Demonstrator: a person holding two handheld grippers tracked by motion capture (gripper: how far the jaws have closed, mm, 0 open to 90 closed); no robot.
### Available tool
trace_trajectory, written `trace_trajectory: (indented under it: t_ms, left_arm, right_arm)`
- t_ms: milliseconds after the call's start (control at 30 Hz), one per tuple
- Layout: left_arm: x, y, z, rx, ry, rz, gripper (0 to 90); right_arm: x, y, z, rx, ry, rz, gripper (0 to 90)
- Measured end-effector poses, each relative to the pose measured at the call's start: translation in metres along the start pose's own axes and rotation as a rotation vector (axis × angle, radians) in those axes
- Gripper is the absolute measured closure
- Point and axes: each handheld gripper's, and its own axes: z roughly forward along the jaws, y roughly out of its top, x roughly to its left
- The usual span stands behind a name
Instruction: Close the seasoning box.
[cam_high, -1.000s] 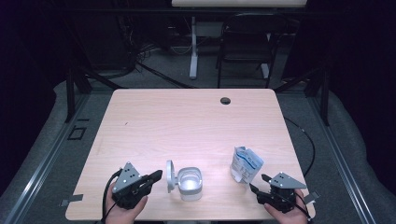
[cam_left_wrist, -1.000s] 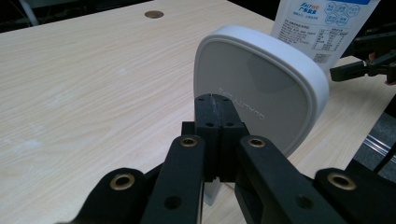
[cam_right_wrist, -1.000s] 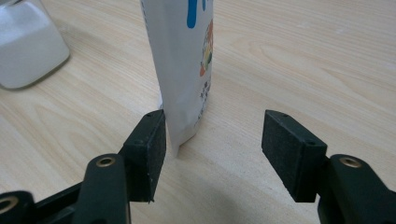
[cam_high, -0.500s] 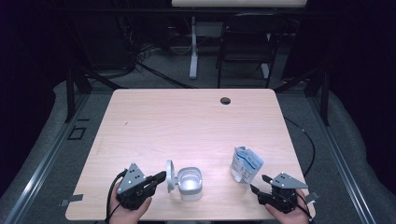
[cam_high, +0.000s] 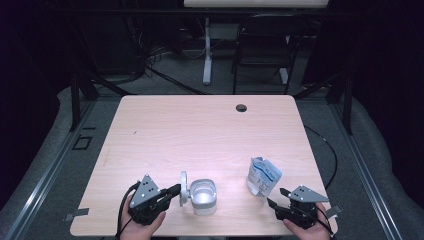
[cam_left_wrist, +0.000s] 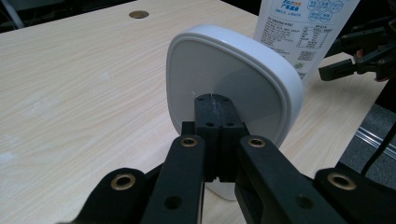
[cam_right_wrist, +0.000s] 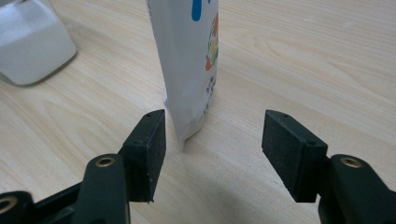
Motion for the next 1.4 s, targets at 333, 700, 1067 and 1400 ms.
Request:
trace_trajectory:
  t_ms: [333, 700, 1067, 1400]
  left_arm:
    - [-0.003, 0.0, 0.002, 0.002, -0.004, 0.002, 90.0]
    - [-0.006, 0.0, 0.006, 0.01, -0.009, 0.01, 90.0]
    - [-0.008, -0.002, 0.013, 0.031, -0.018, 0.014, 90.0]
    - [-0.012, -0.004, 0.017, 0.042, -0.031, 0.027, 90.0]
  right_arm:
    - [0.002, 0.001, 0.001, 0.0, 0.002, -0.001, 39.8]
    - [0.003, 0.001, 0.002, 0.002, 0.006, -0.001, 39.7]
    - [0.003, 0.001, 0.002, 0.004, 0.008, 0.001, 39.8]
    - [0.004, 0.0, 0.004, 0.001, 0.013, 0.006, 39.7]
